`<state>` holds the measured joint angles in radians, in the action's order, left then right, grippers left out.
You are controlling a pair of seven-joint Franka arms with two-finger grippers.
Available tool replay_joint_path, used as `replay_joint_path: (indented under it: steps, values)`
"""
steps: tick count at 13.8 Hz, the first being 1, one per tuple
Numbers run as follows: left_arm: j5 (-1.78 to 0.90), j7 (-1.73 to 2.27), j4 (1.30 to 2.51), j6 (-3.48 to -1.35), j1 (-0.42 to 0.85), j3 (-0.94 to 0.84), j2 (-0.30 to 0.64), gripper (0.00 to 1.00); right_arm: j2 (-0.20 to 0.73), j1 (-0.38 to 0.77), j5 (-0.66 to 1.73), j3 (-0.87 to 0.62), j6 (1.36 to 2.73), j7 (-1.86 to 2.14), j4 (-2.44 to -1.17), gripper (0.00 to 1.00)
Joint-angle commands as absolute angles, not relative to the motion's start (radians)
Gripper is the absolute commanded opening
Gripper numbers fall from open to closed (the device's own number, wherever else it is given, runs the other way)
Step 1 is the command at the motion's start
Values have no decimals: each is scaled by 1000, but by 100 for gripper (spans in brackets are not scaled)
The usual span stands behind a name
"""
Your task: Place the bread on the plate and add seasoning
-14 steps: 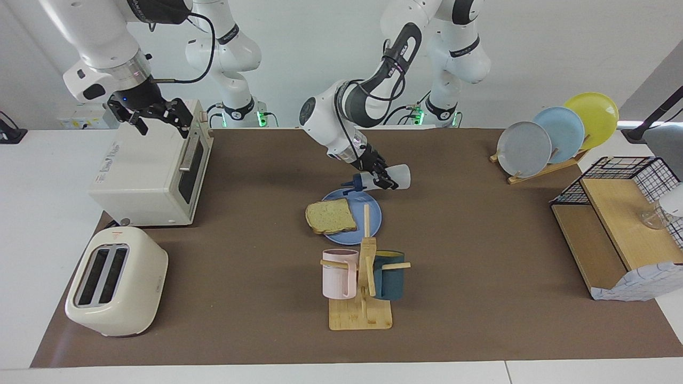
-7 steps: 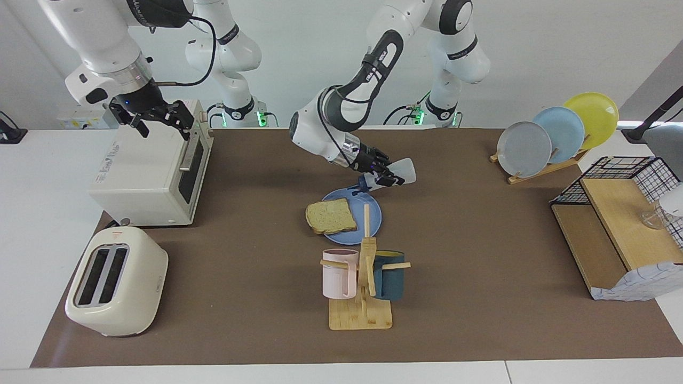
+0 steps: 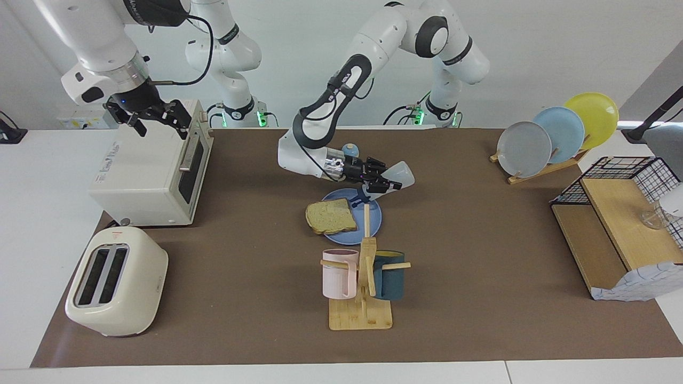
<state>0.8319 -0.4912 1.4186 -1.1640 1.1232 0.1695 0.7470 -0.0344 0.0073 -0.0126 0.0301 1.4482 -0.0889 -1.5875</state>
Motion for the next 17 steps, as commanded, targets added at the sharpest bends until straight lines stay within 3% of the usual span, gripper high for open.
replay_joint_path:
  steps: [1,10,17]
  values:
    - [874,-499,1376,-1150,1138,186,772,0,-35,2,-17,41,1425,-54,-1577,100]
    - [1094,-537,1385,-1218,1170,181,765,0,-43,11,-11,40,1454,-55,-1608,100]
    - [1230,-597,1443,-1296,1097,190,764,0,-58,2,9,41,1483,-61,-1637,100]
